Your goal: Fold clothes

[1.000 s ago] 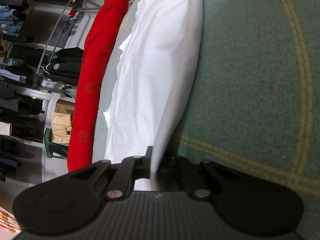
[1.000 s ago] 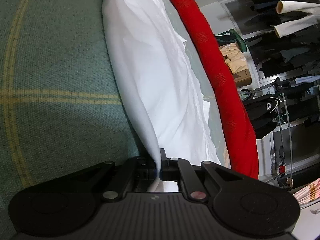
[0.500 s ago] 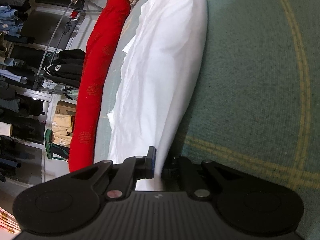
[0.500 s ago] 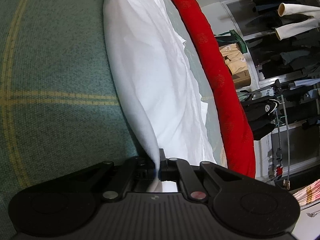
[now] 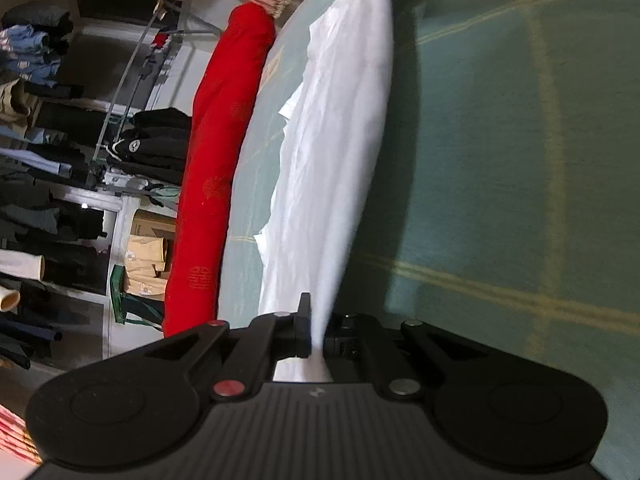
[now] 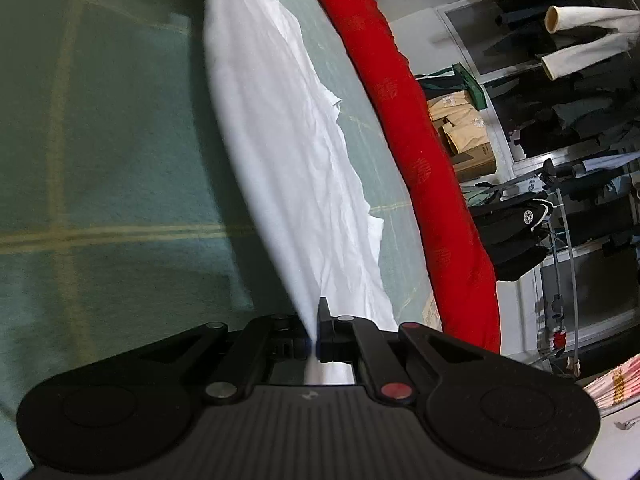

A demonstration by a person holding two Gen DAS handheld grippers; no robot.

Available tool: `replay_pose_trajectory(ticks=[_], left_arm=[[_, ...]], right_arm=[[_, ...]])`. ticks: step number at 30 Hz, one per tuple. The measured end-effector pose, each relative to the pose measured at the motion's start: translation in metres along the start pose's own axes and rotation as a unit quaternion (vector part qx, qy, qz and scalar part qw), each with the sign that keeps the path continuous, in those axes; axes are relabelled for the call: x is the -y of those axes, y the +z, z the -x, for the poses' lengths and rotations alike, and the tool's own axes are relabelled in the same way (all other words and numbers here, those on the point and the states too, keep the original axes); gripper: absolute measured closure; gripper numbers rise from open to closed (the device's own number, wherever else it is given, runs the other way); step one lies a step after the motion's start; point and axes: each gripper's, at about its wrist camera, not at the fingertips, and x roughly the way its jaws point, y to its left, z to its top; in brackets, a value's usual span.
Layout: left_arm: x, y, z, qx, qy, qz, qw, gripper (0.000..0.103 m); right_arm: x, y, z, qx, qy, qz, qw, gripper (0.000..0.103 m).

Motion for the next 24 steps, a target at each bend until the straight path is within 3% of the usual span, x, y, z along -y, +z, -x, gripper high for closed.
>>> replay_pose_trajectory(ticks=[11,24], left_arm=[[0.023,-0.014,0.082,0.007,-0.014,-0.024,0.9996,0.103],[0.061,-0.028,0.14,0.014,-0.04,-0.03,0.9987,0.103]], right_arm=[[-0.023,0.004,0.08,-0.008,0.062,0.002,0.998,0.098],[-0.059,0.002,0.142,-0.014,0.103,-0.01,0.995,0.098]])
